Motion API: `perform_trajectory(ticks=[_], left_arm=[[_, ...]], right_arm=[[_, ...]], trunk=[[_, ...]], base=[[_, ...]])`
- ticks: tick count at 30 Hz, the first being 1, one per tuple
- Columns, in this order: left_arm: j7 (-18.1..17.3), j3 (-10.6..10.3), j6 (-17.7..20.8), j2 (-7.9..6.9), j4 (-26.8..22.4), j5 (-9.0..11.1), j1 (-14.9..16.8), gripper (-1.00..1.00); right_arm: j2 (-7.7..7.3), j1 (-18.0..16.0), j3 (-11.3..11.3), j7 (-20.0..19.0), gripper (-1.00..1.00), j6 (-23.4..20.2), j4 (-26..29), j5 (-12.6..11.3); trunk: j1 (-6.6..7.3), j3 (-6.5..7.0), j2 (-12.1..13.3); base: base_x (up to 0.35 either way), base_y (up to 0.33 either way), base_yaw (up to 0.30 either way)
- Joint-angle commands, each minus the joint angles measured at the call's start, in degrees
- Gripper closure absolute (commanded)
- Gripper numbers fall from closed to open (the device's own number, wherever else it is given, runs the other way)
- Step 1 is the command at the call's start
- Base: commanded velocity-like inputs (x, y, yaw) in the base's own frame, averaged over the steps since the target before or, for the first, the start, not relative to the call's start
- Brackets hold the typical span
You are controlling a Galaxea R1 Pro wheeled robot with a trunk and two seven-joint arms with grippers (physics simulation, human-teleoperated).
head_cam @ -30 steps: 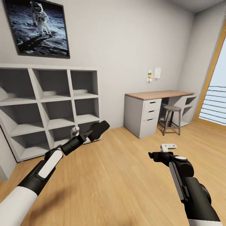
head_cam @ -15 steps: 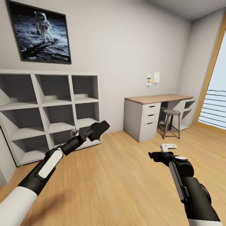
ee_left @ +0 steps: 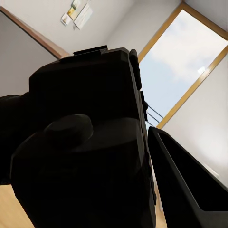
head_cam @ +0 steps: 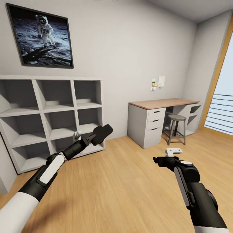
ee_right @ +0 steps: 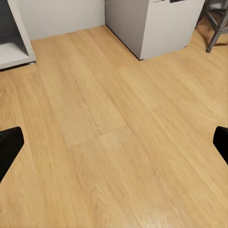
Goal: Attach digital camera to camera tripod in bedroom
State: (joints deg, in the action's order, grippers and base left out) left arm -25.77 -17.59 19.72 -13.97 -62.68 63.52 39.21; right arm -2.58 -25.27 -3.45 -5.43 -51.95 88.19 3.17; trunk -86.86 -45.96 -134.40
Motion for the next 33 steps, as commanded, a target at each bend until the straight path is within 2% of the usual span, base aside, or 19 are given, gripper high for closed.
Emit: perform_trajectory(ticks=[1, 11, 13, 16, 20, 25, 33], left_arm=[[-0.1, -0.1, 0.3, -0.03, 0.0, 0.5, 0.1, 1.00], [0.6, -0.1, 0.4, -0.01, 0.0, 0.5, 0.0, 1.00], [2.2, 0.0, 0.3, 0.02, 0.4, 0.5, 0.0, 1.00], [7.7, 0.1, 0.3, 0.06, 0.8, 0.5, 0.0, 1.00], [12.5, 0.1, -0.1, 0.08, 0.8, 0.5, 0.1, 1.00], [14.6, 0.0, -2.9, 0.08, 0.8, 0.4, 0.1, 1.00], [14.8, 0.0, -3.4, 0.00, 0.8, 0.4, 0.0, 1.00]], right_arm=[[0.01, 0.0, -0.1, -0.5, -1.00, -0.3, 0.1, 0.4], [0.01, 0.0, -0.1, -0.5, -1.00, -0.3, 0.1, 0.5], [0.02, 0.0, -0.1, -0.5, -1.00, -0.3, 0.1, 0.5], [0.03, 0.0, -0.1, -0.5, -1.00, -0.3, 0.1, 0.5], [0.00, 0.0, -0.1, -0.5, -1.00, -0.3, 0.1, 0.5], [-0.05, 0.0, -0.1, -0.5, -1.00, -0.3, 0.1, 0.5], [-0.06, 0.0, -0.1, -0.5, -1.00, -0.3, 0.1, 0.5]], trunk=[[0.24, 0.12, 0.4], [2.43, 1.91, 4.4], [2.87, 2.27, 5.2], [3.53, 2.81, 6.4], [4.41, 3.53, 8.0], [5.51, 4.43, 10.0], [7.27, 5.86, 13.2]], base=[[0.000, 0.000, 0.000], [0.000, 0.000, 0.000], [0.000, 0.000, 0.000], [0.000, 0.000, 0.000], [0.000, 0.000, 0.000], [0.000, 0.000, 0.000], [0.000, 0.000, 0.000]])
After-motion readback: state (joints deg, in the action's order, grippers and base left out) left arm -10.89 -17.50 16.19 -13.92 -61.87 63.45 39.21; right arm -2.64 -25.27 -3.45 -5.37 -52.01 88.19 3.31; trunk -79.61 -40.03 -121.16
